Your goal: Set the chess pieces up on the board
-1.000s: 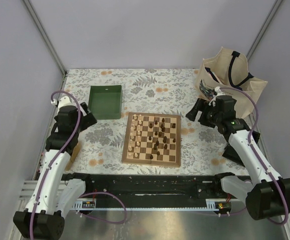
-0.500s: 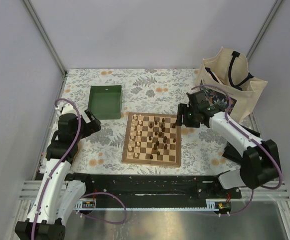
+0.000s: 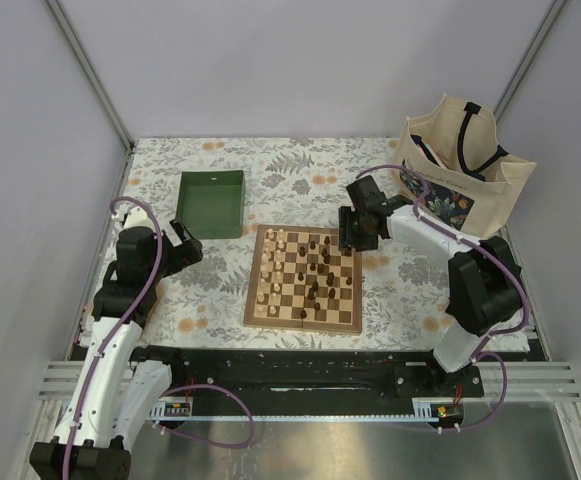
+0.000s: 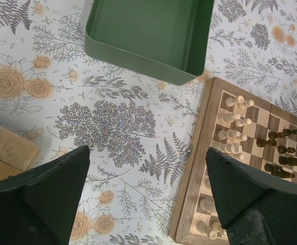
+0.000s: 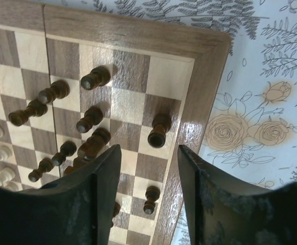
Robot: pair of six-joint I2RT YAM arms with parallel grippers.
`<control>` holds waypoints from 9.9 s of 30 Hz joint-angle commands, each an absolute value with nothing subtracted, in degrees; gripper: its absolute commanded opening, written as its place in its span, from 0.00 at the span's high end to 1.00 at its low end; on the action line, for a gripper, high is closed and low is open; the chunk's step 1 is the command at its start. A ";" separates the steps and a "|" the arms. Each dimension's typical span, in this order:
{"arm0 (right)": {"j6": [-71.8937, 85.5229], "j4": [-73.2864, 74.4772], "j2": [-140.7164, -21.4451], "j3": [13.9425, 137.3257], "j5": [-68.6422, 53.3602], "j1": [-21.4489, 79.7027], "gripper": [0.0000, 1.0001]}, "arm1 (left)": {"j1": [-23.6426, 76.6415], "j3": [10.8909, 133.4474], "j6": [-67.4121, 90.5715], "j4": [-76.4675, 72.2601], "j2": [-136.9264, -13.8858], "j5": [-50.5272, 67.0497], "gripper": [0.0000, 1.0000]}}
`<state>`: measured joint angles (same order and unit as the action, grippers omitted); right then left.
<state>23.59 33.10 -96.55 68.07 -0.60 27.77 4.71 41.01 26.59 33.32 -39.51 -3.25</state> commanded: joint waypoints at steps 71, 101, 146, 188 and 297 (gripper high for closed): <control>19.86 40.17 -108.98 84.73 8.26 27.95 0.81 | 4.57 41.75 26.02 31.46 -41.04 -2.73 0.01; 18.28 41.57 -110.66 87.71 5.80 27.07 0.53 | 4.57 41.84 25.93 31.38 -41.49 -2.29 0.01; 18.99 39.55 -103.18 79.01 -4.75 34.10 0.52 | 4.57 42.01 25.84 31.38 -41.75 -2.20 0.01; 16.69 42.54 -101.25 79.80 8.60 33.66 0.82 | 4.48 42.10 25.75 31.38 -42.45 -2.11 0.01; 23.55 40.60 -94.23 77.53 -2.82 39.81 0.44 | 4.57 42.45 26.54 37.27 -39.29 -5.71 0.01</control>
<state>23.03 40.53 -96.97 78.70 -3.16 38.52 4.71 41.12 27.00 39.33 -39.79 -4.93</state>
